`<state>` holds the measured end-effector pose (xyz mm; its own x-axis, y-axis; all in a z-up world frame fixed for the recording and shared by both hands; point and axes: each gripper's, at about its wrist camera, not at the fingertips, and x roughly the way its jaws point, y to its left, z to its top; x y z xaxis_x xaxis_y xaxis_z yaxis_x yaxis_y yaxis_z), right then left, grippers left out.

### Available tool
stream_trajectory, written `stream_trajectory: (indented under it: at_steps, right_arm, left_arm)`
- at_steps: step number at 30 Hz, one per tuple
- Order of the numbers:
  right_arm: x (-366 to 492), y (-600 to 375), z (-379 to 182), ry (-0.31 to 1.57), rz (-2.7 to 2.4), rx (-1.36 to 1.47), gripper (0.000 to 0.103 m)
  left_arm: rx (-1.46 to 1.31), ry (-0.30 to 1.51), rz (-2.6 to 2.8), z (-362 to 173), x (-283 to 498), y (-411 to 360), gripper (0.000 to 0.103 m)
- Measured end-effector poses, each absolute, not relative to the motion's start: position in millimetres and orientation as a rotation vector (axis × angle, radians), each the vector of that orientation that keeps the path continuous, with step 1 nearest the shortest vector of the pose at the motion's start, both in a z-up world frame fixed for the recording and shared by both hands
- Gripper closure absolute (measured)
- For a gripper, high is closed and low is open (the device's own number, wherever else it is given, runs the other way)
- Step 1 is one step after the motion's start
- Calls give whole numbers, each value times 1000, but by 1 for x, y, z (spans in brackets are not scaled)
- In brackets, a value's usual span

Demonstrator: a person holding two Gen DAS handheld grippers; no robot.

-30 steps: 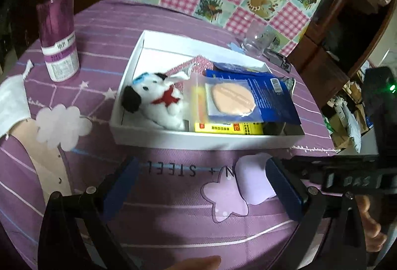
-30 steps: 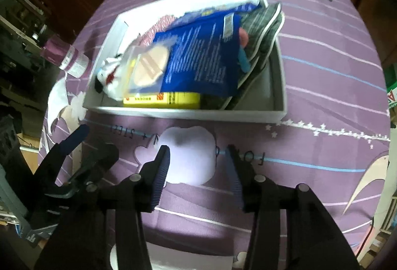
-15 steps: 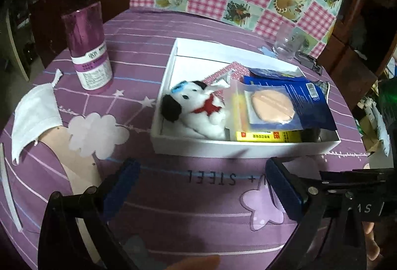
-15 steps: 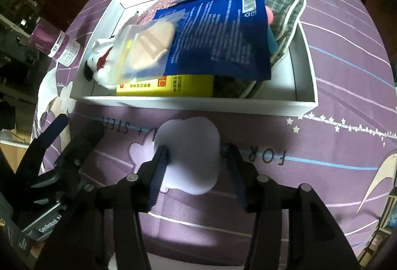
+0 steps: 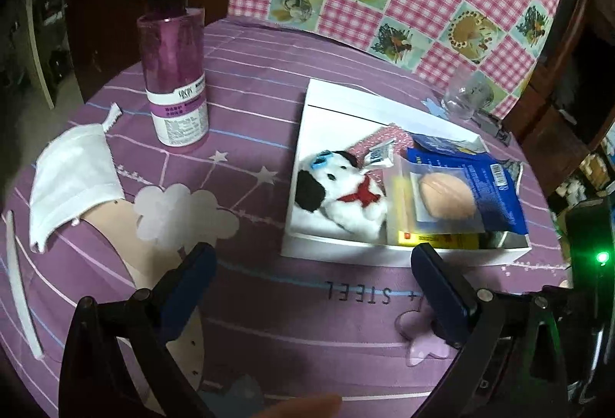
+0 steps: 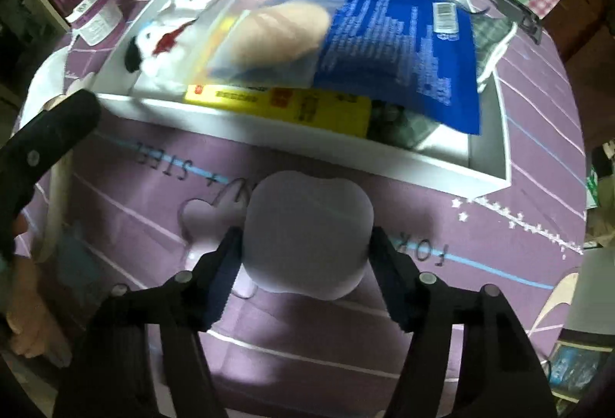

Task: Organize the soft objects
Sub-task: 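Carry the lavender sponge over the white box with the right tool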

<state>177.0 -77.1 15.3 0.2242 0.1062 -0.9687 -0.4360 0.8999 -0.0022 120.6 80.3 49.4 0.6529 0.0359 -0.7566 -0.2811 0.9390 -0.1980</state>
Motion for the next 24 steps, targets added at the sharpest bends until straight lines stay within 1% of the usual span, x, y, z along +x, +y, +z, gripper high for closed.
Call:
stream_trajectory:
  at_steps: [5, 11, 18, 24]
  right_arm:
    - [183, -88, 18, 1320, 378, -254, 41]
    - [190, -103, 35, 1335, 471, -134, 42]
    - [189, -106, 74, 1256, 538, -11, 42]
    - [198, -82, 99, 1196, 557, 29, 41]
  left_arm:
    - [-285, 835, 182, 51, 121, 79, 0]
    - [-334, 790, 119, 56, 118, 86, 0]
    - [-383, 644, 93, 72, 108, 98, 0]
    - [-379, 599, 77, 73, 110, 102, 0]
